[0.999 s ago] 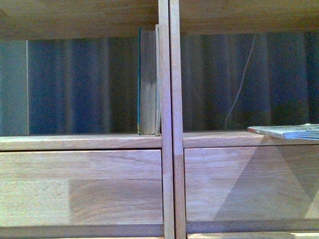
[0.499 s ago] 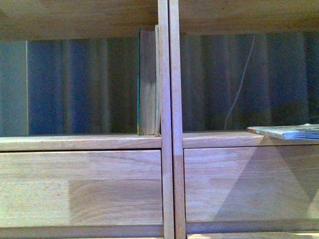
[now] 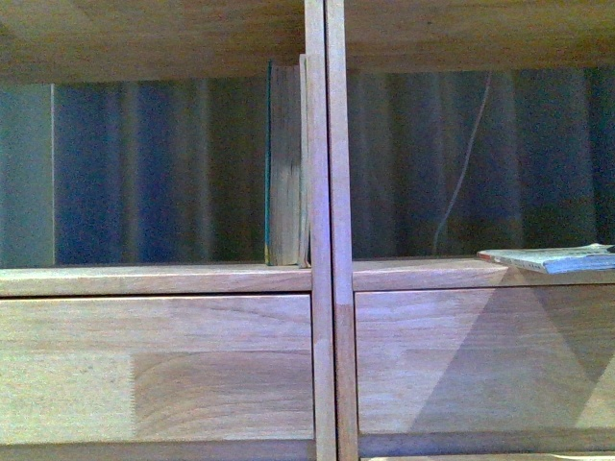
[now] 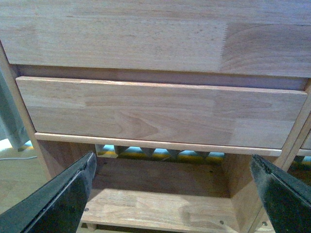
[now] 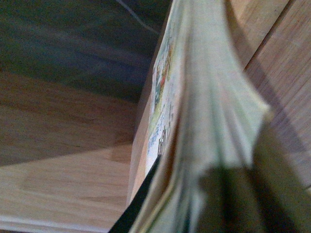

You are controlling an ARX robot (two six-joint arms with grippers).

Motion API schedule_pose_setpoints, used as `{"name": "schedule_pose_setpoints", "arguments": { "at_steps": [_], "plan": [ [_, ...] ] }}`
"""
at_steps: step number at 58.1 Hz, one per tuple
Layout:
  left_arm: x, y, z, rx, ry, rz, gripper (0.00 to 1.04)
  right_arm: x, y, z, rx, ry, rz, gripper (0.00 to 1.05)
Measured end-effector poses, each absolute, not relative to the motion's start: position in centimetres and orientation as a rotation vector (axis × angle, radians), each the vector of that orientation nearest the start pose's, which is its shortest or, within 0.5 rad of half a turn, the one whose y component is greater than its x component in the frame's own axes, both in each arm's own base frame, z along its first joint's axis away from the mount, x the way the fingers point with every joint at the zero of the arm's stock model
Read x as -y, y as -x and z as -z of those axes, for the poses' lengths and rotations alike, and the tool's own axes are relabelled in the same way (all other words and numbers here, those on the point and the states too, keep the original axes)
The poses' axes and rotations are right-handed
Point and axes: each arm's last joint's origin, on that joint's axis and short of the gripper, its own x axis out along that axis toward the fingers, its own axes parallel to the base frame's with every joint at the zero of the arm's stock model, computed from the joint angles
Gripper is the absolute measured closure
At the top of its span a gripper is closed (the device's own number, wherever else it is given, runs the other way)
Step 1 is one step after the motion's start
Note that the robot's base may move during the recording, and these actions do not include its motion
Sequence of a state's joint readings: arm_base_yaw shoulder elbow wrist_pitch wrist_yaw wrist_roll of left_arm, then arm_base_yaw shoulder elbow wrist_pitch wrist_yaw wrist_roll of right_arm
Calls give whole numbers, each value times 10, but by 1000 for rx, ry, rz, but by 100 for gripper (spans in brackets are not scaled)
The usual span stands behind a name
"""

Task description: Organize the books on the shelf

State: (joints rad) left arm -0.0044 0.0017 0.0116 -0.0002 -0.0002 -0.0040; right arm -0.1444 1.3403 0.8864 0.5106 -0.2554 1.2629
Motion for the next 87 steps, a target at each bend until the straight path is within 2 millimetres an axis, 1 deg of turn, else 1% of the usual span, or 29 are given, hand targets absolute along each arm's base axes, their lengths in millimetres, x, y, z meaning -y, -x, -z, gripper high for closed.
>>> {"name": "schedule_pose_setpoints", "arguments": {
  "at_steps": [2,3,6,8,12,14,17,26,31,36,42,47,53,55,63,69,76,81,87],
  "plan": [
    [1,-98,-167,-3,2,34,7,37,-298,-313,-18,-1249,-135,95],
    [1,-98,-167,-35,-13,106,7,38,-296,-313,-14,-1247,-142,96],
    [-2,-101,-168,-96,-22,238,7,42,-292,-314,-2,-1242,-153,97],
    [-7,-105,-171,-132,-2,352,7,44,-287,-316,10,-1236,-165,97],
    [-16,-113,-181,-131,28,467,7,47,-279,-319,23,-1225,-192,97],
    [-19,-115,-185,-122,32,497,7,49,-276,-320,29,-1222,-197,97],
    [-25,-123,-196,-94,38,547,7,52,-270,-325,52,-1210,-213,97],
    [-46,-147,-226,-30,59,528,7,54,-250,-347,110,-1154,-314,97],
    [-58,-163,-243,7,80,491,7,52,-238,-359,138,-1111,-387,97],
    [-70,-184,-261,36,112,460,7,47,-225,-372,169,-1064,-461,97],
    [-77,-207,-281,52,164,451,7,38,-209,-387,214,-979,-567,97],
    [-77,-224,-297,44,213,479,7,28,-194,-399,259,-913,-644,97],
    [-68,-241,-319,41,275,556,7,13,-178,-410,316,-819,-731,97],
    [-60,-249,-332,41,309,613,7,5,-175,-412,328,-777,-769,97],
    [-37,-267,-365,75,389,682,7,-13,-177,-411,335,-695,-807,97],
    [-16,-282,-390,86,462,743,7,-22,-189,-413,330,-663,-801,97],
    [9,-296,-410,52,545,822,7,-31,-206,-416,327,-651,-780,97],
    [28,-302,-420,28,600,876,7,-37,-222,-412,299,-661,-747,97],
    [49,-302,-427,5,649,941,7,-45,-233,-410,281,-668,-743,97]
  ]
}}
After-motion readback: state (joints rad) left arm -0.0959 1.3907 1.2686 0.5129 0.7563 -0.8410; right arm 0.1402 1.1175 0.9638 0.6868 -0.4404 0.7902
